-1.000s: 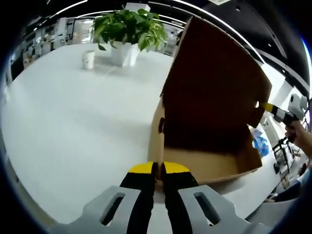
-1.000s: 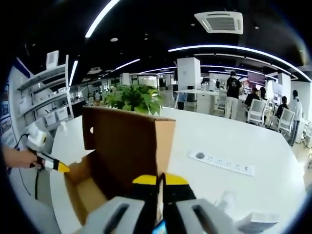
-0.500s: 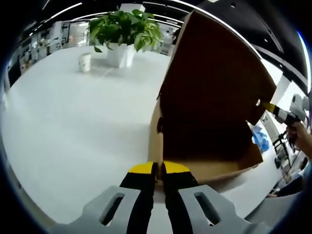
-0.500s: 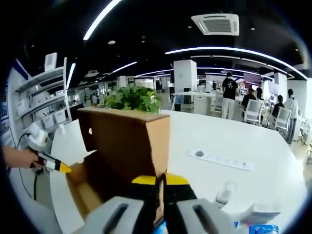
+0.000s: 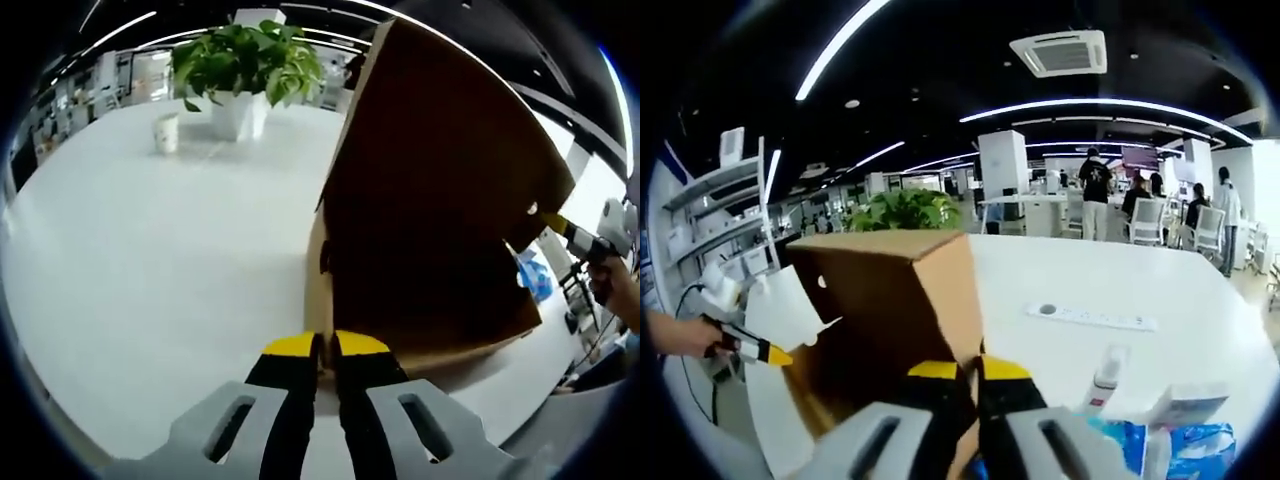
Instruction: Operate the shoe box by opening the lid, removing the specified soft item, and placing it in the target area until the item is outside and the box remains undamaged.
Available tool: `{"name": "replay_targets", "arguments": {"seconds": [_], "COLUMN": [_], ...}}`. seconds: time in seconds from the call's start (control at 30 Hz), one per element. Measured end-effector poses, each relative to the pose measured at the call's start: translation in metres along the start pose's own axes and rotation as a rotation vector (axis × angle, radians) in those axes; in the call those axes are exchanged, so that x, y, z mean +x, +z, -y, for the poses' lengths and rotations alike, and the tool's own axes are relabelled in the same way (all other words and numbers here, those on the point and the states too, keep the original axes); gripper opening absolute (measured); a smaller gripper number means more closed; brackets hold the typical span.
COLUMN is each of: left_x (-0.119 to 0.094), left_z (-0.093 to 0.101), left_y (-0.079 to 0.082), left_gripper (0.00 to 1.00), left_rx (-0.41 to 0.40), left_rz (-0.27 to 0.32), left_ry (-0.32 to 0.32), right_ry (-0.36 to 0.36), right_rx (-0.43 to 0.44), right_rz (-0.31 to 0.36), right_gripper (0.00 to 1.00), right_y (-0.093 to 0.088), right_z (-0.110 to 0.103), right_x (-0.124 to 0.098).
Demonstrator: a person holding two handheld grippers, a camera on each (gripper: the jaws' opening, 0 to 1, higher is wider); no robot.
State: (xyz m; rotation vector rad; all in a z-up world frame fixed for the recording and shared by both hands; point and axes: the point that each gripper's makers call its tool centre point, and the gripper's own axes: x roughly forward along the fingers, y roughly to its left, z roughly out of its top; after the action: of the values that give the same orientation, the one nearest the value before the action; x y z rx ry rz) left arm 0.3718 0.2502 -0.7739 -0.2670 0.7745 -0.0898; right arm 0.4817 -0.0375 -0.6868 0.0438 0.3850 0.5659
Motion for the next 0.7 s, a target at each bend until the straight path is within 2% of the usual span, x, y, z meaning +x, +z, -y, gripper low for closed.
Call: {"name": "replay_targets", "arguments": {"seconds": [0.2, 0.43, 0.53, 0.7], "left_x": [0.0, -0.004, -0.008, -0.021], "left_z": [-0.001, -0.002, -0.004, -0.005], "left_y": [0.001, 0.001, 0.01, 0.029], "left_gripper": [0.04, 0.05, 0.08, 0.1], "left_rx": [0.051, 0.047, 0.119, 0.158], "left_rz": [-0.004, 0.014, 0.053, 0.102], "left_ry": [0.012, 0.0, 0.015, 0.029], "right_ry": [-0.009, -0.015, -0.013, -0.008], "right_rx": [0.031, 0.021, 0.018, 0.029], "right_rz": [0.004, -0.021, -0.026, -0.025], "right_gripper": [0.02, 0.03, 0.03, 0.03], "right_y": [-0.003, -0.009, -0.012, -0.014], "right_z": [-0.003, -0.006, -0.007, -0.008], "right_x": [-0.003, -0.007, -0.009, -0.011]}}
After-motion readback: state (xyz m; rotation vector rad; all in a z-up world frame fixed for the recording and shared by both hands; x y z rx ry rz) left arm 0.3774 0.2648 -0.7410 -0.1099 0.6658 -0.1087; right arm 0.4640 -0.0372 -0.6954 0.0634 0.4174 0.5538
